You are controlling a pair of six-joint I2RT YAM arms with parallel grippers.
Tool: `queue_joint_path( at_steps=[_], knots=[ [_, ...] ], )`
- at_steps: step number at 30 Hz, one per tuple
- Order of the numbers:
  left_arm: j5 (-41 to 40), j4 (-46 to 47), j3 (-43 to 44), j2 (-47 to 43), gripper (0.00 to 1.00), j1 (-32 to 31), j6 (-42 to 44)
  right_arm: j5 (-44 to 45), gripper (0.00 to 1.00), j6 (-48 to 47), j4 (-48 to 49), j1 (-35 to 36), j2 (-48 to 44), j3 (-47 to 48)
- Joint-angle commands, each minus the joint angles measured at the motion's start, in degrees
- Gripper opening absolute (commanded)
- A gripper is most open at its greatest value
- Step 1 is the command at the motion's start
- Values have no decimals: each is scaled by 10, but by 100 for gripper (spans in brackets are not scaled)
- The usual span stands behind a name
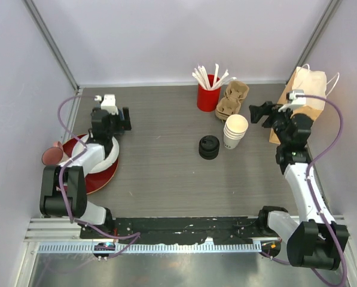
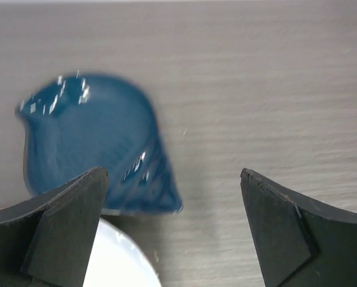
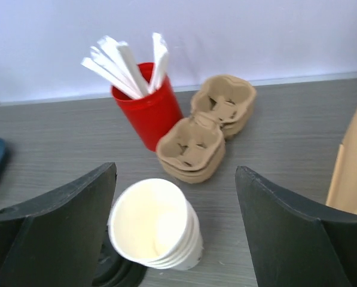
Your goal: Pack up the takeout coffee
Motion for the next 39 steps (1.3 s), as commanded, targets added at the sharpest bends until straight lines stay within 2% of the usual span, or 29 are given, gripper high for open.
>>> queue_joint_path(
  at_steps=[1,2,4,5,8,11,12,14,26,32,37,39],
  knots=[
    [113,-231,130,-35,97,0,4,-72,80,-6,-264,12,6,152],
    [146,-294,171,-45,96,-1,-2,-66,77,-15,-341,21,13,200],
    [179,-364,219,-51,92,-2,-5,-29,72,-35,-416,53,41,244],
    [211,-437,266,-51,91,-4,-4,-15,71,-41,-483,61,51,264],
    [249,-573,350,-50,88,-11,6,69,71,-66,-596,138,105,336],
    [265,-661,394,-56,86,-27,23,122,70,-76,-654,192,150,395],
    [265,-675,399,-64,86,-33,28,125,65,-77,-660,197,159,401],
    [265,-703,402,-75,86,-45,39,139,62,-77,-674,207,185,419],
    [255,-721,380,-92,84,-50,39,109,49,-121,-646,220,297,461],
    [248,-716,381,-81,84,-50,39,111,36,-123,-644,220,316,468],
    [249,-711,377,-78,84,-50,40,113,35,-123,-639,220,326,470],
    [249,-709,375,-78,83,-50,39,113,29,-123,-638,221,327,470]
  ],
)
